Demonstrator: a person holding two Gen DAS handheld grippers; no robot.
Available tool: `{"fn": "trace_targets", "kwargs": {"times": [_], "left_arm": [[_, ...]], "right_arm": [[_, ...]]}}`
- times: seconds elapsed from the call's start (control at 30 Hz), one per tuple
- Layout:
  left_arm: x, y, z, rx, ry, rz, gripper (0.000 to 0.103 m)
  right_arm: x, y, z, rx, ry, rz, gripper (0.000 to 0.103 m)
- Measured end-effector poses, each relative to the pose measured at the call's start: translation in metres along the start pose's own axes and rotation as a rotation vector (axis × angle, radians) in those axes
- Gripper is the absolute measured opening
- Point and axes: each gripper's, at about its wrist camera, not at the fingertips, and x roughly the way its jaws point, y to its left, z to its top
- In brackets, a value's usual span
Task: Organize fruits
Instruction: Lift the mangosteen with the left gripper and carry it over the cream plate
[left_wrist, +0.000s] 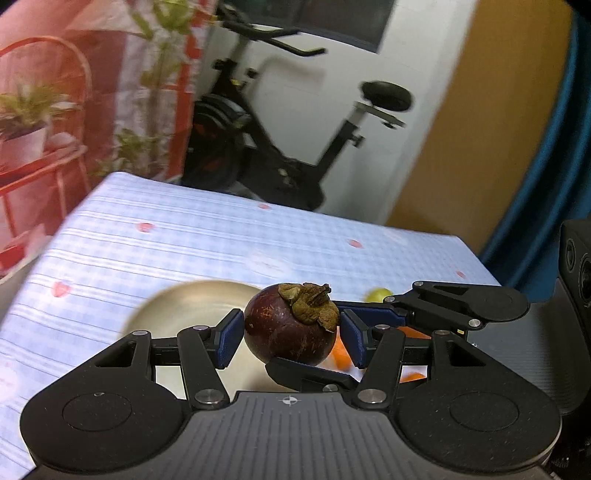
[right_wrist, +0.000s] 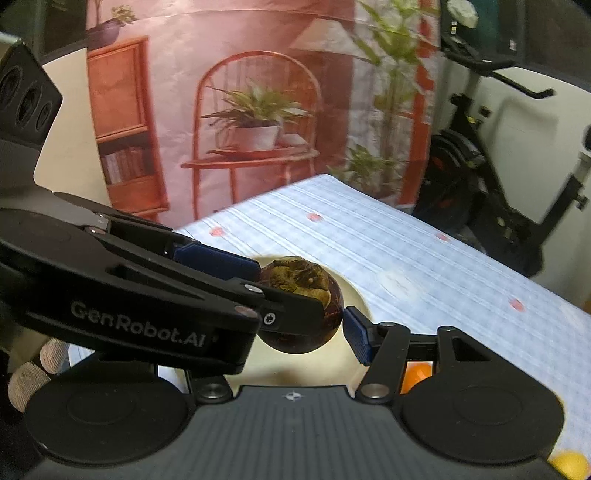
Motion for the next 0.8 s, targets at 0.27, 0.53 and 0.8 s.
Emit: {"fn": "trace_targets", "kwargs": {"times": [0.27,0.53,0.8], "left_arm": [[0.021,0.048,0.01,-0.073,0.023,0.053,0.06],[0.027,0.071,-0.001,-0.108,0.043,0.103,0.06],[0.031,0.08,-0.008,-0.128,0.053,0.121,0.059]], "right_arm": [[0.065,0.015,0.025,-0.039,0.041,0.063,0.06],[0.106,0.024,0.023,-0.076,0.082,0.073,0.06],[0.123,0.028,0.019,-0.095,0.103,0.073,0.06]]}}
